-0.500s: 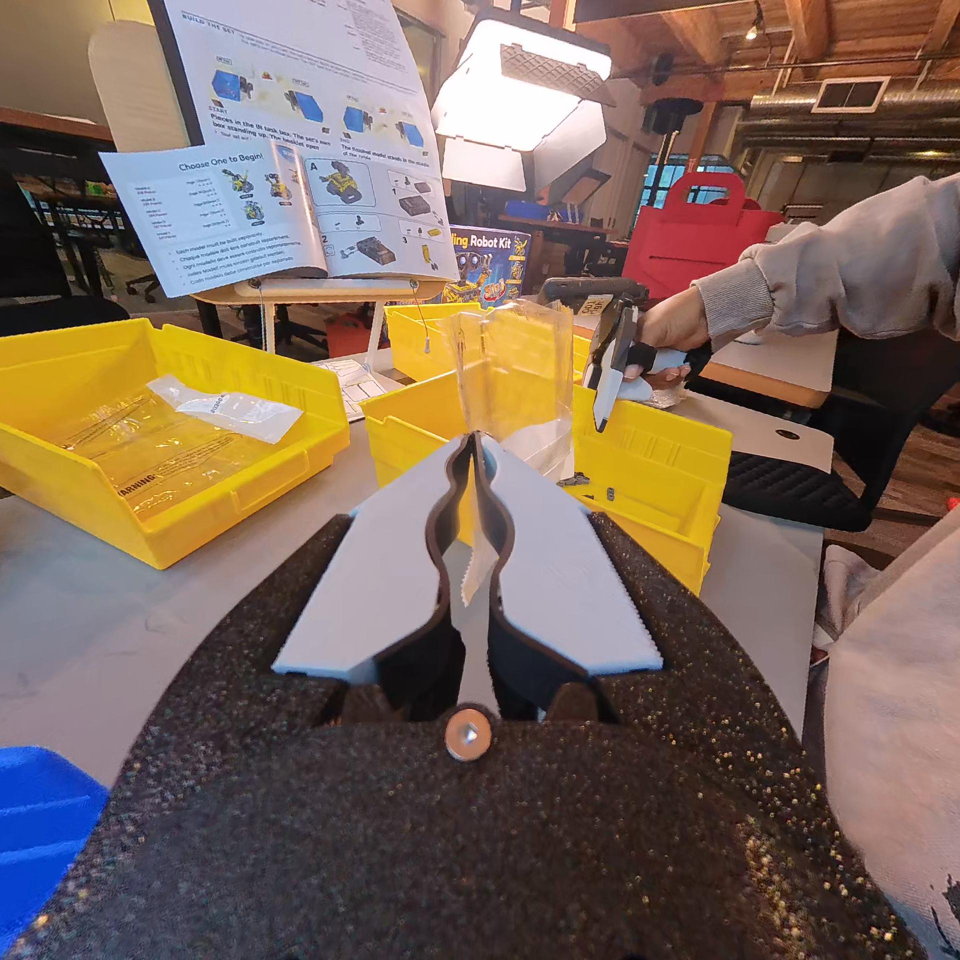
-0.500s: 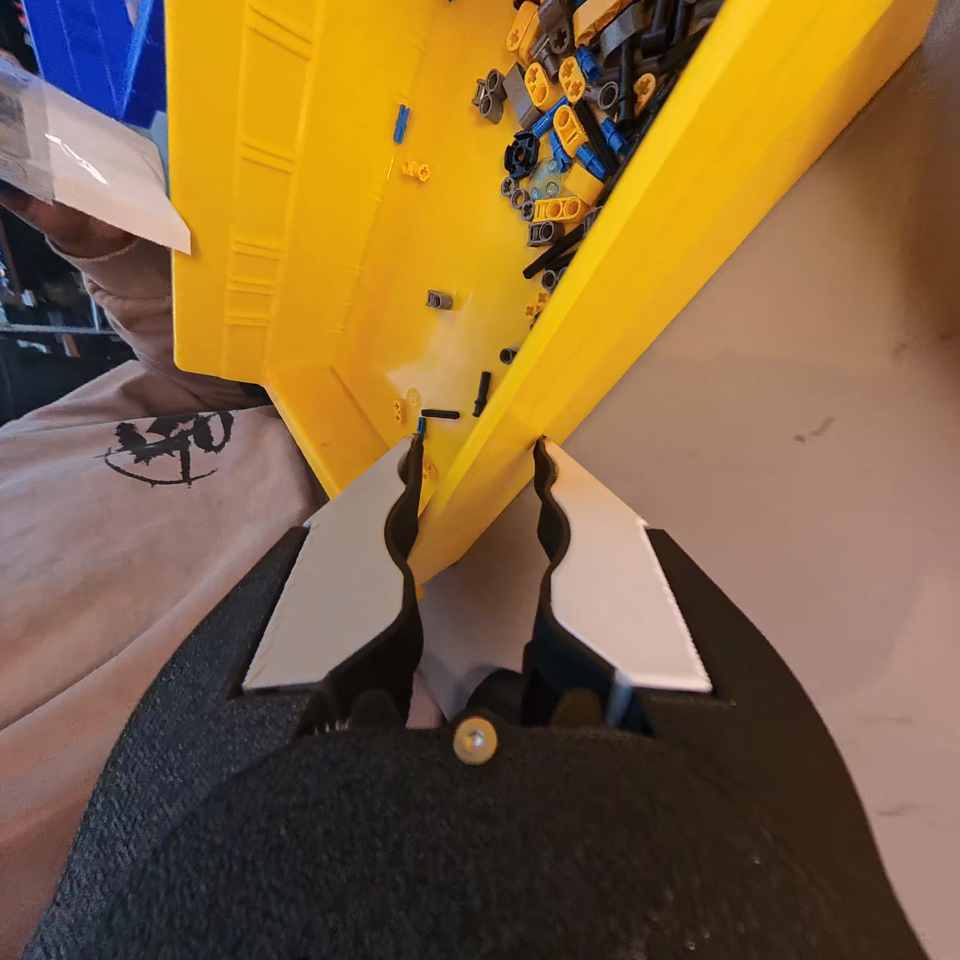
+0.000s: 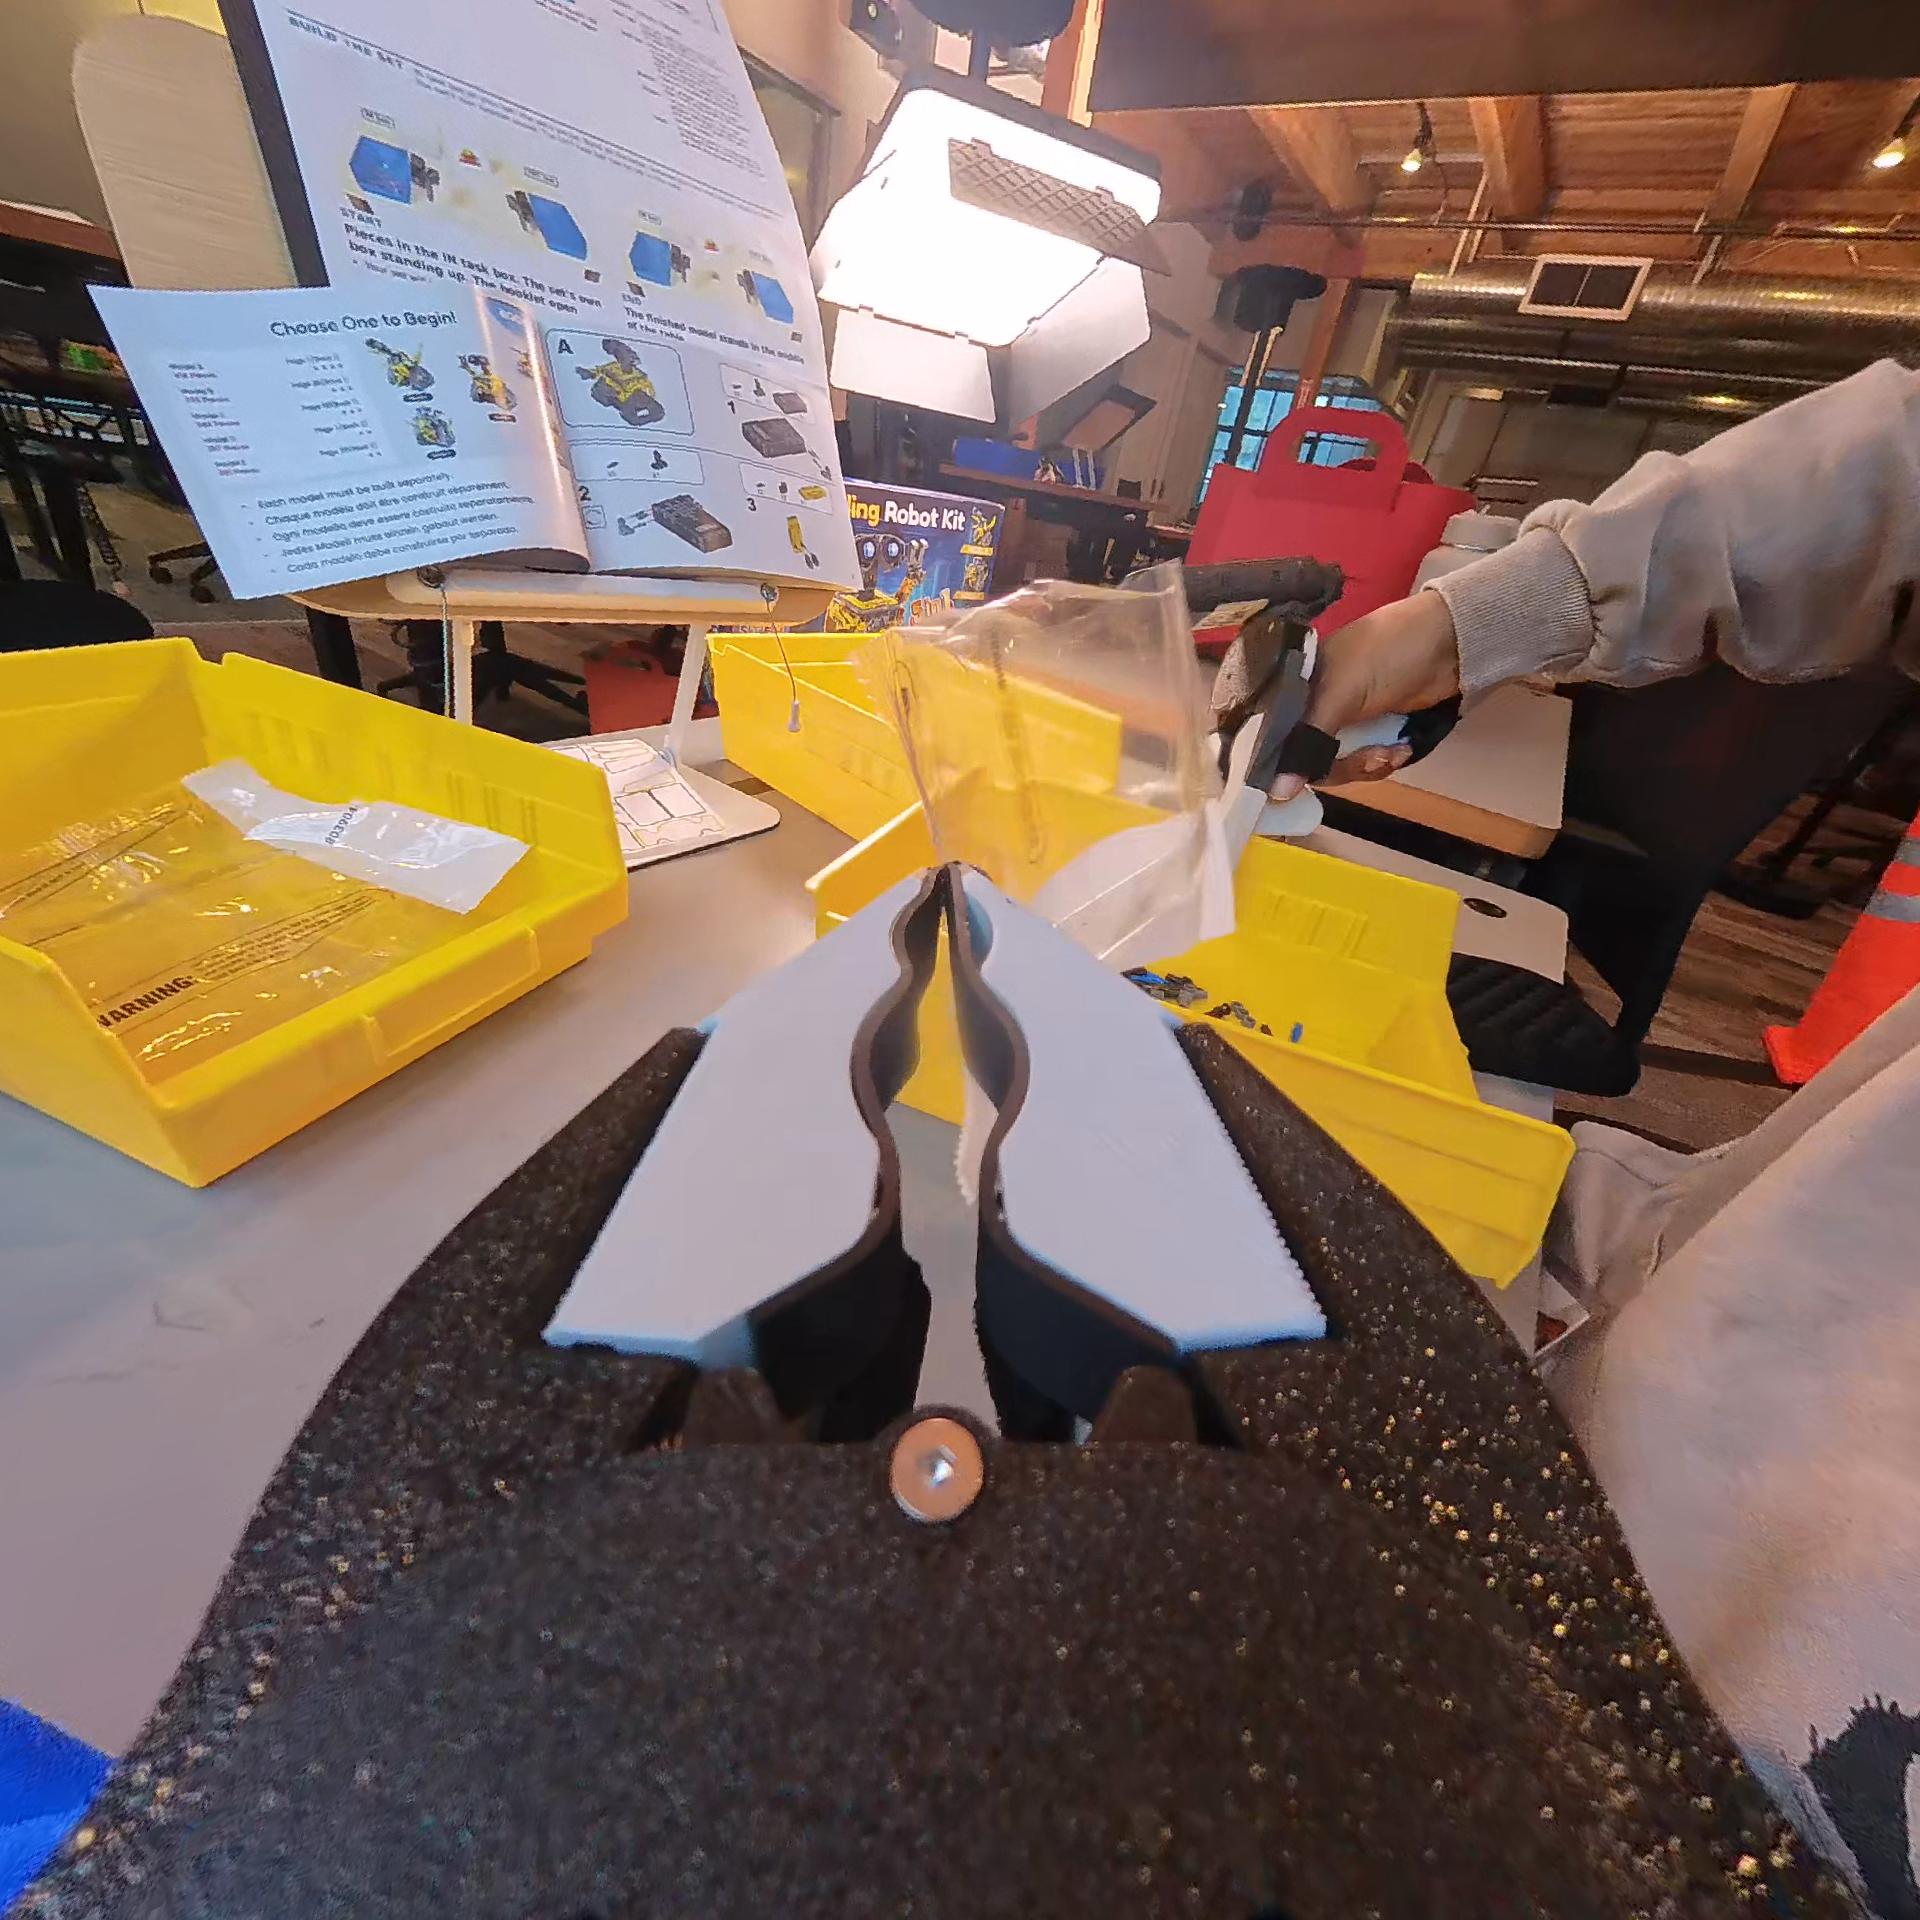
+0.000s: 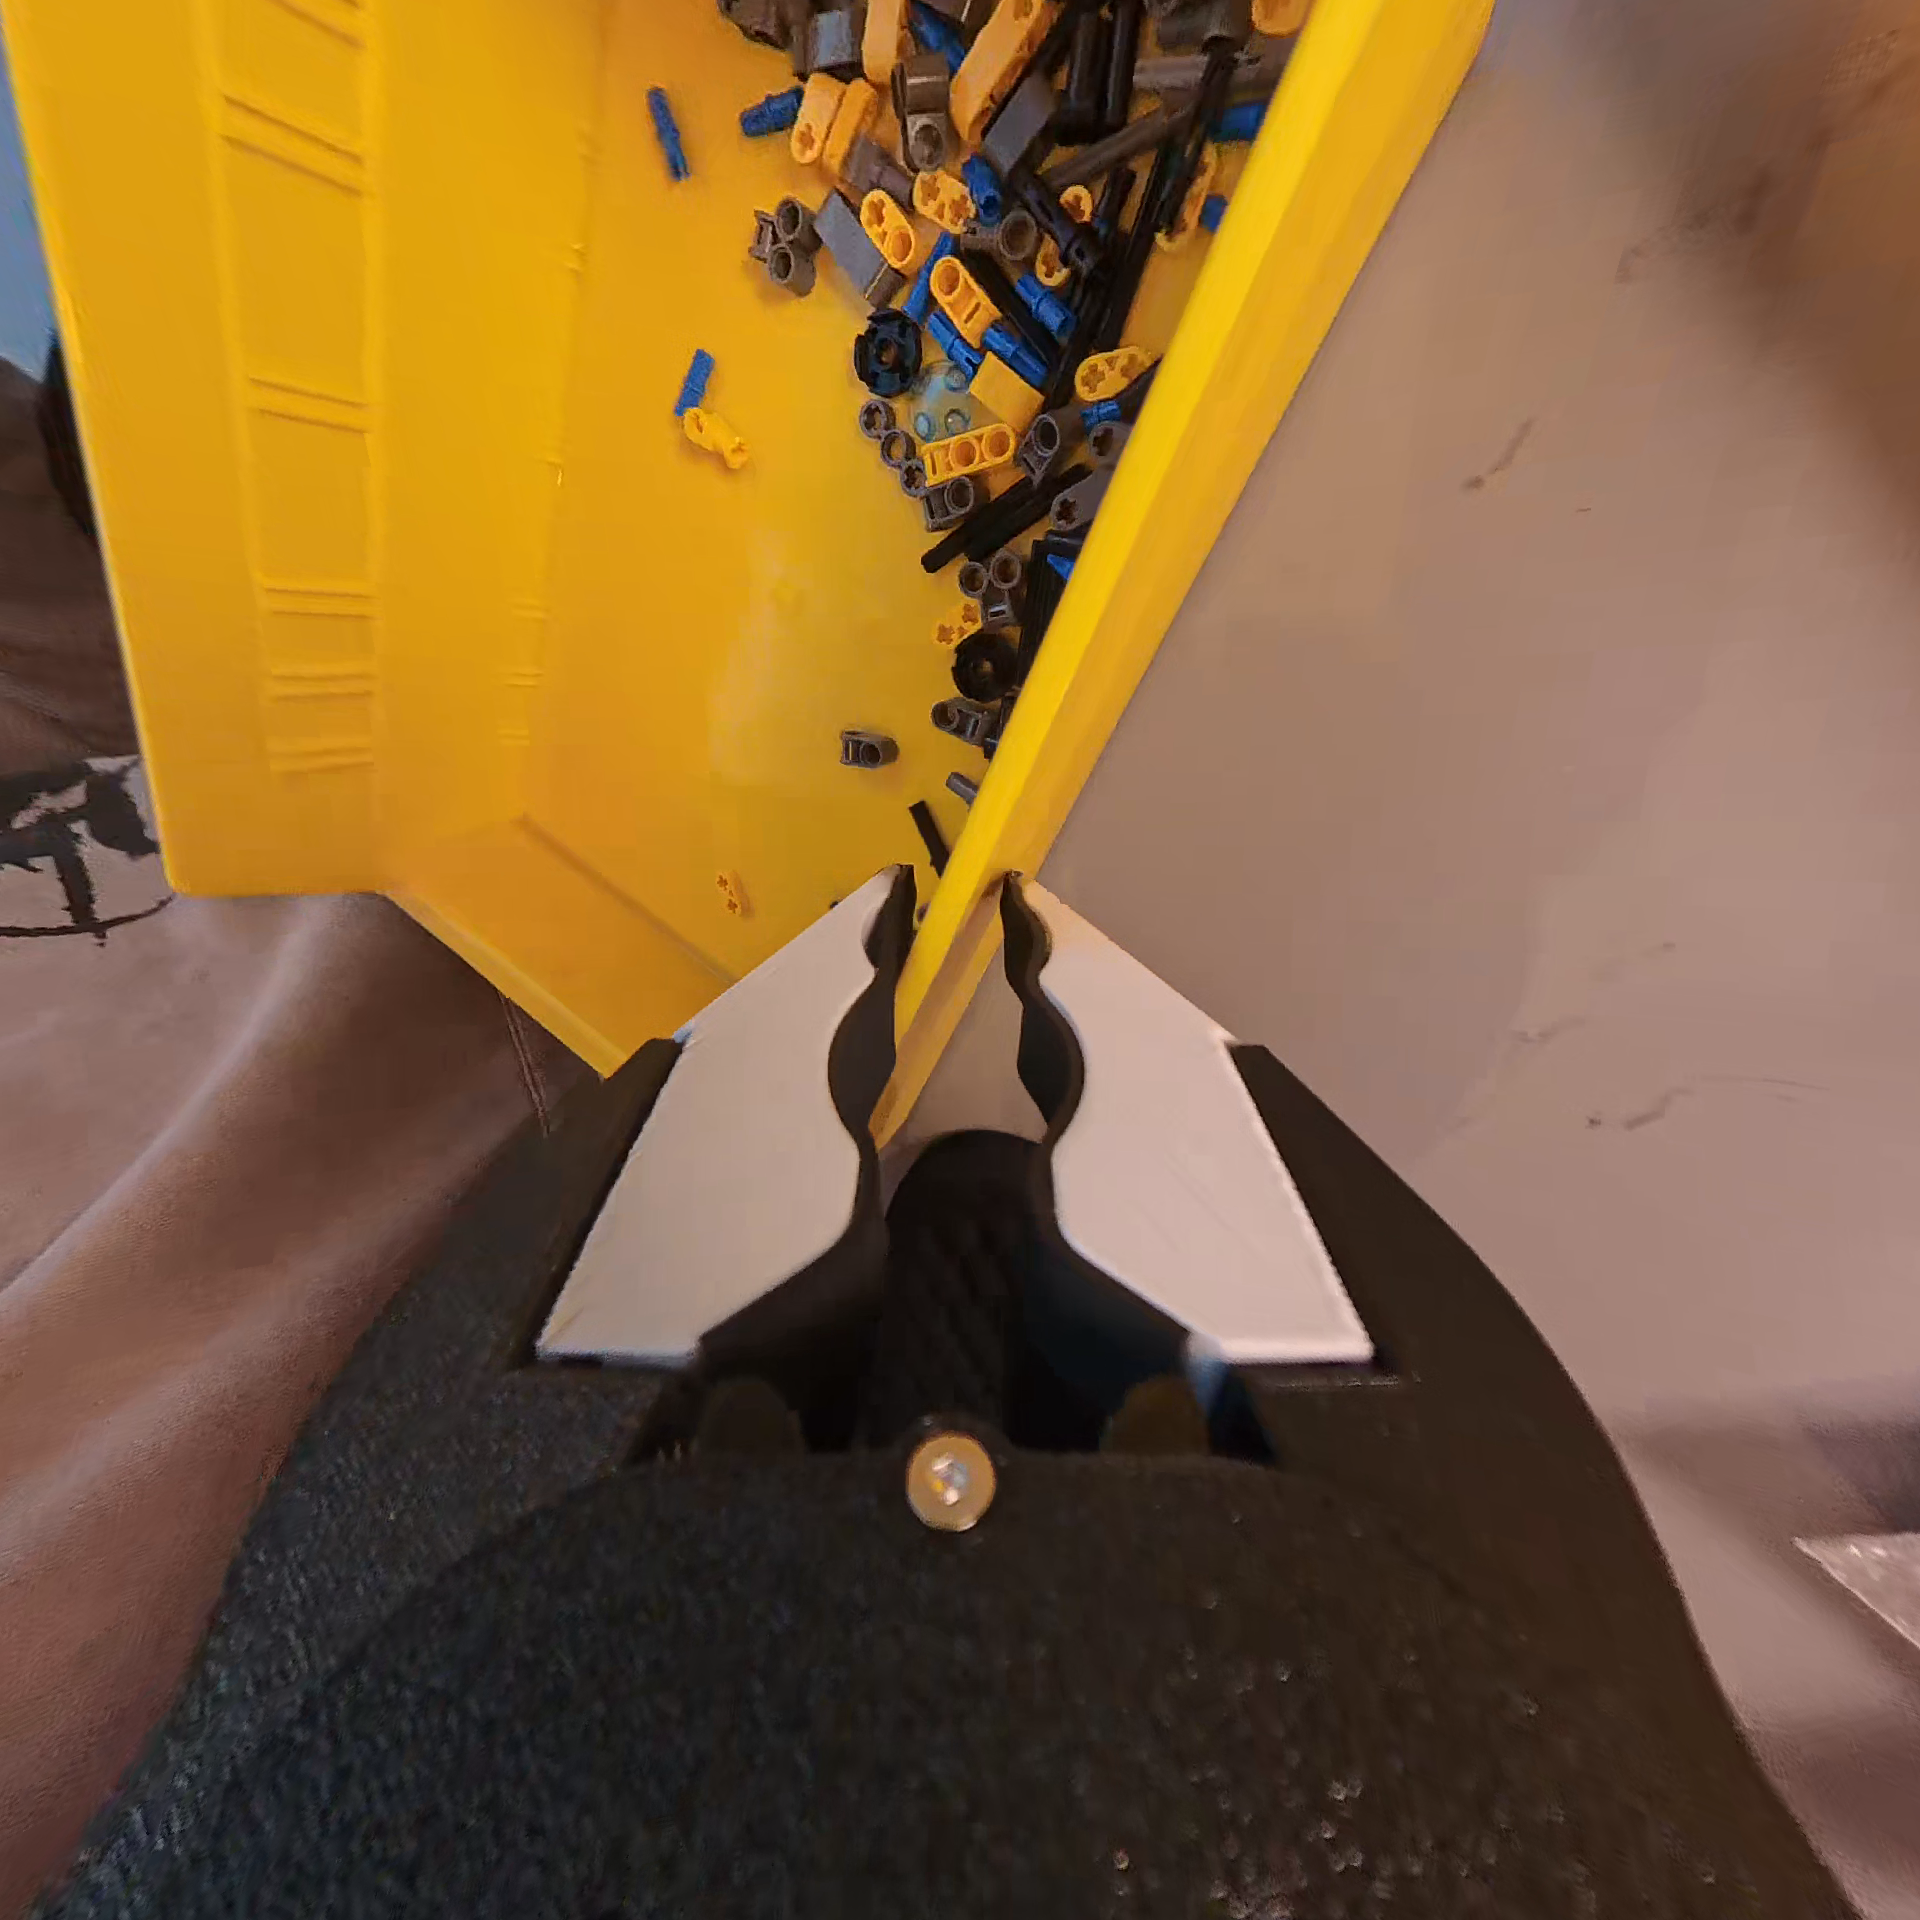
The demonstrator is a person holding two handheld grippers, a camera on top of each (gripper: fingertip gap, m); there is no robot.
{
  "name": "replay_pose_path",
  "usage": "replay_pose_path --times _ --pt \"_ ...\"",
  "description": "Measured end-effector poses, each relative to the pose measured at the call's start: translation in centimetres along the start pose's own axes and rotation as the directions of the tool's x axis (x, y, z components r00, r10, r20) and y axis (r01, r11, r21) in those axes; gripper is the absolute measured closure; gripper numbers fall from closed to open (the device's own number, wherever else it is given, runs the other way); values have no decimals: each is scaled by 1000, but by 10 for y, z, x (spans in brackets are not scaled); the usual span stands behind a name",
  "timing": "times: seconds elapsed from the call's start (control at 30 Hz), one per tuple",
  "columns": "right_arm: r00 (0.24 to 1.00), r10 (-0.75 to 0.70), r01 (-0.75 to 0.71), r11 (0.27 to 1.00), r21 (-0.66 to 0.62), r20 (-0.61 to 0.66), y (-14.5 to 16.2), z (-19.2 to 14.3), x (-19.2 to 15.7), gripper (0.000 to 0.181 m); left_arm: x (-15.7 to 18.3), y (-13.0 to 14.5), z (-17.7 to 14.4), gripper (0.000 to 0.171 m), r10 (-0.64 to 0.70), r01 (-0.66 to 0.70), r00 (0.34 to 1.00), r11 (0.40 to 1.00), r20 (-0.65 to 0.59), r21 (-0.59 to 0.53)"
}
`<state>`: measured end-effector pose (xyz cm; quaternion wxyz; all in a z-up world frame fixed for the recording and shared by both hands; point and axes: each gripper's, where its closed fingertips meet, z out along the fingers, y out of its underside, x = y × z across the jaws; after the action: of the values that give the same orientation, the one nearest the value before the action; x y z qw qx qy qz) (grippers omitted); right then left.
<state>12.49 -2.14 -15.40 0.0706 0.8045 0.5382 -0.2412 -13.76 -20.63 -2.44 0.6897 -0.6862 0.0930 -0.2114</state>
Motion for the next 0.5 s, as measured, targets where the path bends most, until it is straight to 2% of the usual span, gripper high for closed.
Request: replay_pose_path --times 0.1,0.23,0.3,0.37,0.47,0.5 --pt "1000 14 -14 999 -52 -2 1 2 0 160 3 3 -3 171 4 -4 1000 1000 6 -4" --pt "1000 -3 1 993 -119 -10 -1 24 2 141 4 7 -2 171 -11 11 1000 1000 -5 -3" --pt "1000 -1 -2 991 -131 -20 -1 31 5 142 6 8 -1 171 -12 11 1000 1000 -10 -10" --pt "1000 19 -22 992 -127 -24 -1 32 7 149 7 9 -2 171 -7 6 1000 1000 -11 -20" --pt "997 19 -27 993 -111 -75 3 35 17 177 9 10 0 171 -15 14 1000 1000 -20 -23" --pt "999 29 -32 995 -98 -38 5 37 12 179 10 10 0 171 -19 19 999 1000 -25 -22"
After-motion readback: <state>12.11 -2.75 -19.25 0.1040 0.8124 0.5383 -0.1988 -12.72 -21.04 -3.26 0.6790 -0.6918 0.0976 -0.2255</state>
